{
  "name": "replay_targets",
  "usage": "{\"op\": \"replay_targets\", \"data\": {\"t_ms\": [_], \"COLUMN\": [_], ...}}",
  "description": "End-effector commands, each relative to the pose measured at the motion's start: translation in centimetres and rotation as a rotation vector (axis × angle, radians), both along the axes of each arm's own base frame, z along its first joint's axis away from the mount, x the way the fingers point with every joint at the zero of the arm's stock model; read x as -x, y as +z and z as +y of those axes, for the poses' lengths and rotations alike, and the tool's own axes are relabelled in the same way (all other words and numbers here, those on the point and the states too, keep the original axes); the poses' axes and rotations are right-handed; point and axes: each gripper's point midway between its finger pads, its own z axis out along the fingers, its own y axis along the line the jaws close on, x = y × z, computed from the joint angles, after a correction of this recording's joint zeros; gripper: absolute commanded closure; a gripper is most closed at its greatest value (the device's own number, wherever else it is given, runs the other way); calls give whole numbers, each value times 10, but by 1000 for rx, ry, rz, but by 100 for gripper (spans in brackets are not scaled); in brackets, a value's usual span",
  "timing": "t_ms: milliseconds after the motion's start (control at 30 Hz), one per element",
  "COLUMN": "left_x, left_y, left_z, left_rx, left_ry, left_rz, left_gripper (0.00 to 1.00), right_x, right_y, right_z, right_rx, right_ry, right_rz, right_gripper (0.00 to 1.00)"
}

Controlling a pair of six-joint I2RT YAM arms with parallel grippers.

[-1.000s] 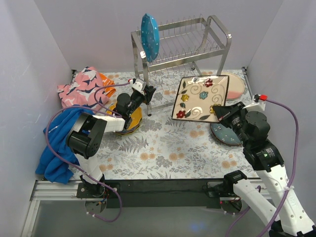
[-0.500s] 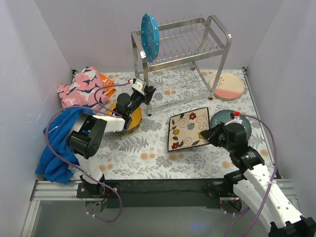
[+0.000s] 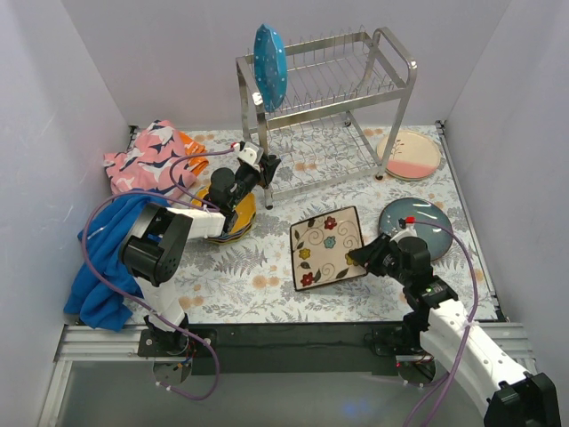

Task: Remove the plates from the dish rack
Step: Place the plate at the center of the board, then unload the plate from the dish rack.

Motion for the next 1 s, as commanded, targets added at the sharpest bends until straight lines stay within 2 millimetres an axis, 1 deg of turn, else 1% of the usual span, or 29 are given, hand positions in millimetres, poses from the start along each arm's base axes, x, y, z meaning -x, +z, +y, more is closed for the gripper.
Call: {"op": "replay_targets", "data": {"t_ms": [0,33,100,133,200,233,267,333,367,400,433,533,600,633,667,700,733,767,800,833,867,900,933,967], "left_x": [-7,-6,-5,-5,-5,-5,-5,-5,-4,-4,-3,-2,0,1,2,3,3,2,3,3,4,5,6,5], "left_y": [-13,-13,-12,-13,-15,-17,-19,-20,-20,-21,-21,-21,-20,-19,-20,-21,-20,-20,-21,-22,-21,-21,-19,-19], "left_z": [27,26,25,26,24,22,21,21,21,21,21,21,19,18,18,18,18,19,18,16,14,13,14,15], "left_rx": [-65,-64,-64,-65,-66,-69,-71,-69,-67,-67,-66,-67,-62,-57,-54,-48,-45,-42,-40,-37,-34,-32,-23,-20], "left_ry": [88,86,82,80,72,64,61,58,56,56,52,49,36,33,28,25,27,29,26,15,6,1,2,8], "left_rz": [17,18,20,21,25,29,35,35,36,39,39,42,45,43,43,48,45,45,51,56,58,60,60,60], "left_gripper": [100,100,100,100,100,100,100,100,100,100,100,100,100,100,100,100,100,100,100,100,100,100,100,100], "right_x": [-12,-14,-11,-14,-13,-19,-18,-23,-28,-29,-33,-47,-60,-71,-77,-84,-98,-106,-112,-126,-132,-136,-145,-149], "right_y": [20,18,4,7,5,17,18,31,48,52,56,79,115,137,150,197,199,220,273,273,289,342,343,356], "right_z": [2,-2,-10,-15,-21,-26,-32,-40,-42,-45,-50,-53,-50,-42,-38,-30,-18,-10,-1,20,30,33,56,63], "right_rx": [-52,-29,29,49,100,118,150,203,209,227,250,275,260,232,234,188,198,197,163,189,216,199,222,239], "right_ry": [-27,-49,-70,-92,-98,-128,-138,-162,-173,-181,-202,-230,-238,-224,-206,-196,-168,-146,-135,-87,-69,-108,-72,-75], "right_rz": [-93,-87,-39,-43,-36,-67,-60,-101,-136,-142,-157,-212,-312,-382,-418,-496,-470,-493,-570,-544,-575,-665,-668,-699], "right_gripper": [66,64,61,60,58,58,57,52,45,42,41,41,41,42,44,46,46,47,47,47,46,46,45,42]}}
